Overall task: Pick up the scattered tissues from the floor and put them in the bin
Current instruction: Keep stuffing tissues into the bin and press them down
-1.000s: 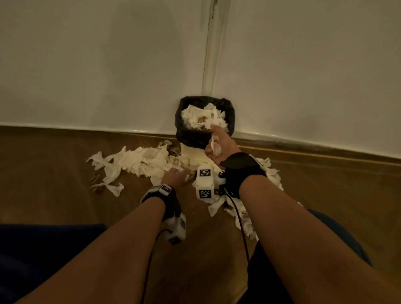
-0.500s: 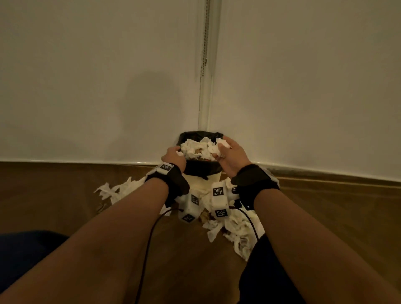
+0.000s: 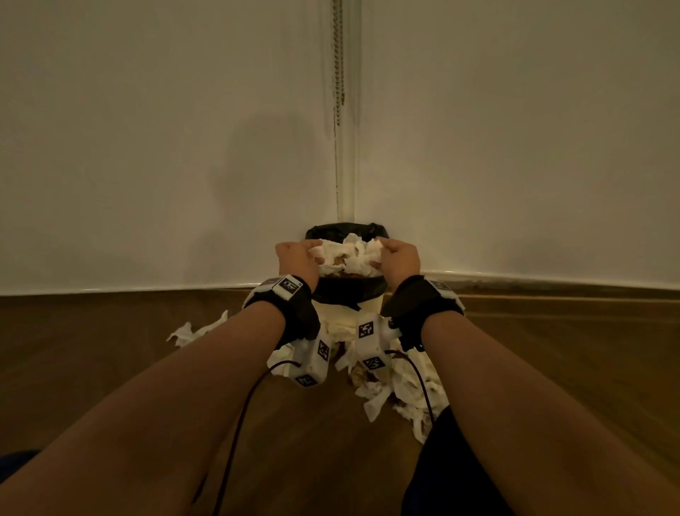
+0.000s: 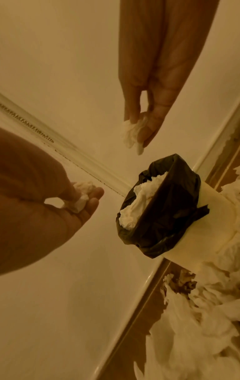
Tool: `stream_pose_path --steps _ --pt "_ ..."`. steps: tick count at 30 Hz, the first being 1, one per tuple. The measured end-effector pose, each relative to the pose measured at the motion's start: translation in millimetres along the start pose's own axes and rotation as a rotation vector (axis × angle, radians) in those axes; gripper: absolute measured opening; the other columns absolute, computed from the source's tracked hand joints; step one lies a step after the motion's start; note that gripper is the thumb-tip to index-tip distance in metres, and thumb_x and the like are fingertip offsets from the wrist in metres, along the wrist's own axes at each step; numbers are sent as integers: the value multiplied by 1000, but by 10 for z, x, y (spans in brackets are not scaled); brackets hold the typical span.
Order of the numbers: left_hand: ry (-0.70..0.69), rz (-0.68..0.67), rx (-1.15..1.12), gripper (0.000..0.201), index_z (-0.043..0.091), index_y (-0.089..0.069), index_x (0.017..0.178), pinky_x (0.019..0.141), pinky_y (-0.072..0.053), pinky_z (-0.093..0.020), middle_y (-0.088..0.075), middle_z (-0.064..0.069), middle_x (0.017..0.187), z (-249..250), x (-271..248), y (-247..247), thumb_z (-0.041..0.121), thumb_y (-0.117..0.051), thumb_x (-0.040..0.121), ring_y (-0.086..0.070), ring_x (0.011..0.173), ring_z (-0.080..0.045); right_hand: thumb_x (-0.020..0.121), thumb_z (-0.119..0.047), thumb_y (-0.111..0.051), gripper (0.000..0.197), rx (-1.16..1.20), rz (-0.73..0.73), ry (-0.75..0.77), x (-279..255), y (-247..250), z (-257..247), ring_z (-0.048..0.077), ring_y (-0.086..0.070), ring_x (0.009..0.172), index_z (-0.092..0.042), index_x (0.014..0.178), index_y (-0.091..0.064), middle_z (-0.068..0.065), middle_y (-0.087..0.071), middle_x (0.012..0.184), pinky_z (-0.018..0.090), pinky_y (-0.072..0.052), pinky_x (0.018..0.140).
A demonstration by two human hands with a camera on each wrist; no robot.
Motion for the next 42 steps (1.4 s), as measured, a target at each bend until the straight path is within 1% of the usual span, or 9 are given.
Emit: stream_pose_path --steps 8,13,16,21,23,29,33,37,42 --pt "-132 -39 190 22 18 -71 101 82 -46 -25 -59 -12 113 -192 292 -238 11 -52 92 -60 98 -26 92 -3 -52 20 -254 -42 114 217 -311 189 30 -60 108 -6 98 -71 17 -63 117 39 -50 94" --pt "-51 16 454 14 36 -62 87 99 -37 -42 -59 -1 104 -473 425 -320 27 -53 91 -59 97 -22 98 -8 -42 31 -591 -163 132 376 -456 309 28 -52 119 -8 119 -64 15 -50 135 26 -40 100" --pt "-30 -11 496 18 30 -63 103 112 -17 -47 -58 -4 110 -629 502 -415 23 -50 93 -53 109 -22 99 -11 -37 35 -883 -200 175 376 -568 378 33 -41 128 -2 128 -54 22 -43 137 33 -38 103" --pt "-126 -119 488 25 17 -68 111 91 -42 -35 -58 -14 113 -584 647 -529 21 -49 95 -57 102 -29 99 -20 -31 38 -1069 -306 260 279 -810 439 36 -31 134 -1 117 -59 25 -42 136 42 -39 99" --pt "-167 -124 521 23 16 -70 105 99 -37 -34 -64 -11 111 -574 708 -548 21 -50 94 -58 102 -27 98 -31 -29 44 -1050 -325 239 271 -890 453 35 -44 123 -8 122 -57 20 -32 144 45 -36 102" --pt "-288 -129 724 26 28 -68 101 114 -10 -36 -68 3 105 -583 751 -557 29 -42 96 -60 103 -18 88 -49 -44 60 -1343 -546 236 370 -1083 611 28 -26 139 -25 143 -35 9 -31 148 57 0 114" --pt "-335 -283 901 27 24 -64 105 97 -31 -34 -67 1 102 -497 732 -648 29 -38 97 -61 98 -20 93 -32 -48 38 -1347 -504 218 406 -1091 578 26 -40 130 -19 128 -51 6 -50 136 53 -16 114" --pt "-252 -408 886 26 19 -50 113 107 -18 -41 -67 -2 98 -531 690 -699 24 -31 95 -60 98 -23 95 -21 -42 29 -1278 -446 226 418 -1053 526 27 -54 116 -15 121 -56 7 -59 124 46 -36 103" --pt "-260 -394 739 37 23 -45 124 108 -10 -52 -63 -2 102 -626 639 -620 29 -19 98 -54 108 -21 94 -22 -45 23 -1307 -450 217 428 -1083 518 24 -55 113 -19 111 -60 3 -62 118 51 -28 108"
Point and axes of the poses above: each hand's wrist, its own x-axis towards the middle knuckle, its own y-axis out of the back of the hand, z = x × y, the point moved 3 cm from there along x, towards the middle knuckle
